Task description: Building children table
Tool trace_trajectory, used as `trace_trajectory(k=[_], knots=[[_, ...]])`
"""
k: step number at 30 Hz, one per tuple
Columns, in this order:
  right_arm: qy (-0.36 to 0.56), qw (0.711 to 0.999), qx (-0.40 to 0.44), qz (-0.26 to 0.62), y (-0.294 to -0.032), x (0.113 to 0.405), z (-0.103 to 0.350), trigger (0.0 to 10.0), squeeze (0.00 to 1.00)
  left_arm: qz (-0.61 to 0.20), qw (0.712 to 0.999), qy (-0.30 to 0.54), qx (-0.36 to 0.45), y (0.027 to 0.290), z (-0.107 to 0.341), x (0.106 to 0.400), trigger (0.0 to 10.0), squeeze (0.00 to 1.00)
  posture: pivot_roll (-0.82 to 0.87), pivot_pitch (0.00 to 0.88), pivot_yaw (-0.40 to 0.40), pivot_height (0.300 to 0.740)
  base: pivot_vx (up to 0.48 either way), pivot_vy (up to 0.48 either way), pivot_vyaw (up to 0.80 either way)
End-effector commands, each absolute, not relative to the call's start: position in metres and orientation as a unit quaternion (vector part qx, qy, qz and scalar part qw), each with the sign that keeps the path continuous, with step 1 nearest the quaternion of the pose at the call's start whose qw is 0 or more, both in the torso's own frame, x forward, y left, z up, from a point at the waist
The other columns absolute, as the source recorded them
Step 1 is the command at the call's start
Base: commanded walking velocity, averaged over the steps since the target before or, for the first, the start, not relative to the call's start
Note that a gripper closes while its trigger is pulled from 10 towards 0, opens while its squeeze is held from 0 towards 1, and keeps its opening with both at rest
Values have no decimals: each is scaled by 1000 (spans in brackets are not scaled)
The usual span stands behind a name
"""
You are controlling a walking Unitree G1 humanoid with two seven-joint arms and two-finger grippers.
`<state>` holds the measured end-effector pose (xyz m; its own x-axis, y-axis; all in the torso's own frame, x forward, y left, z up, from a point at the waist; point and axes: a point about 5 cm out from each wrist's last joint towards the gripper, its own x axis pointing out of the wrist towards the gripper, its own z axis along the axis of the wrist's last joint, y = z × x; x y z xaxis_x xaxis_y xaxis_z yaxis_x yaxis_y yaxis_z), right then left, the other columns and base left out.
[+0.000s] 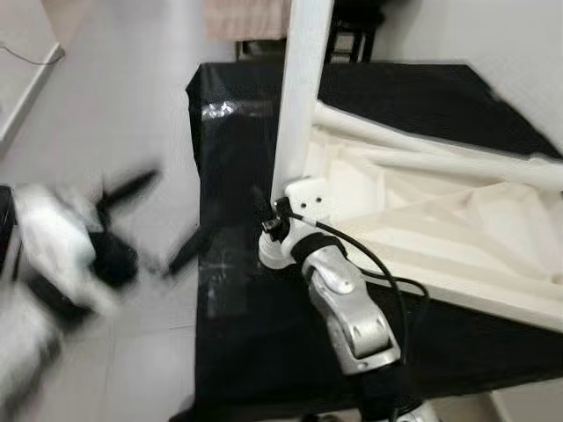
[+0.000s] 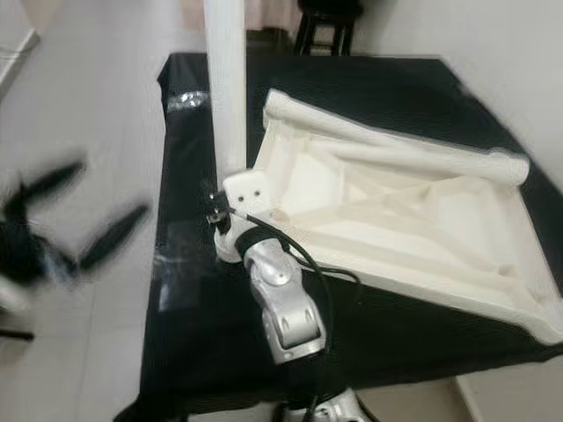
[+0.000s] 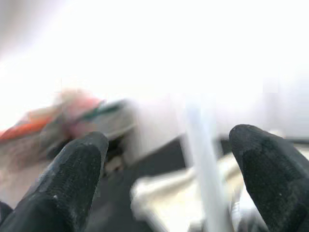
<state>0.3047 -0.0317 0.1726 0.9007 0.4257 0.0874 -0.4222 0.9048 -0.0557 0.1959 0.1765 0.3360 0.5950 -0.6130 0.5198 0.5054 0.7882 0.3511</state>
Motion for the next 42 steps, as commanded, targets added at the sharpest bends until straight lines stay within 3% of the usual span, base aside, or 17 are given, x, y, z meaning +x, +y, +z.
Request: trace_trajectory(k=[1,7,11,19,27,28,31,32,34,35,42], knots=[[37,975,-37,214,-20,306,142,10000,0,-359,880,-302,68,171,346,204,10000,0,332,194,-104,740,0,0,0],[31,975,-32,220,-13,305,149,10000,0,-466,839,-280,4,147,401,241,10000,0,322,189,-93,740,0,0,0],[24,974,-27,224,-9,303,154,10000,0,-521,827,-210,-17,131,413,267,10000,0,308,194,-80,740,0,0,0],[20,974,-14,226,-5,299,156,10000,0,-528,842,-104,-28,117,407,310,10000,0,297,201,-63,740,0,0,0],[18,974,-9,224,-4,299,160,10000,0,-530,846,-53,-6,112,394,322,10000,0,292,208,-62,740,0,0,0],[18,975,-9,223,-5,300,160,10000,0,-537,842,-50,8,110,392,320,8314,0,290,208,-63,740,0,0,0],[17,975,-10,222,-5,300,161,10000,0,-544,837,-47,25,108,389,320,8314,0,290,208,-63,740,0,0,0],[17,975,-9,222,-5,301,161,10000,0,-548,833,-49,49,107,387,318,745,0,290,208,-63,740,0,0,0],[17,975,-9,221,-6,301,161,10000,0,-551,831,-50,65,105,385,316,745,0,290,208,-63,740,0,0,0],[17,975,-9,220,-6,302,162,10000,0,-555,827,-48,78,104,383,315,0,0,290,207,-63,740,0,0,0],[19,975,-5,219,-5,304,163,10000,0,-561,821,-56,97,99,381,314,0,0,287,202,-65,740,0,0,0]])
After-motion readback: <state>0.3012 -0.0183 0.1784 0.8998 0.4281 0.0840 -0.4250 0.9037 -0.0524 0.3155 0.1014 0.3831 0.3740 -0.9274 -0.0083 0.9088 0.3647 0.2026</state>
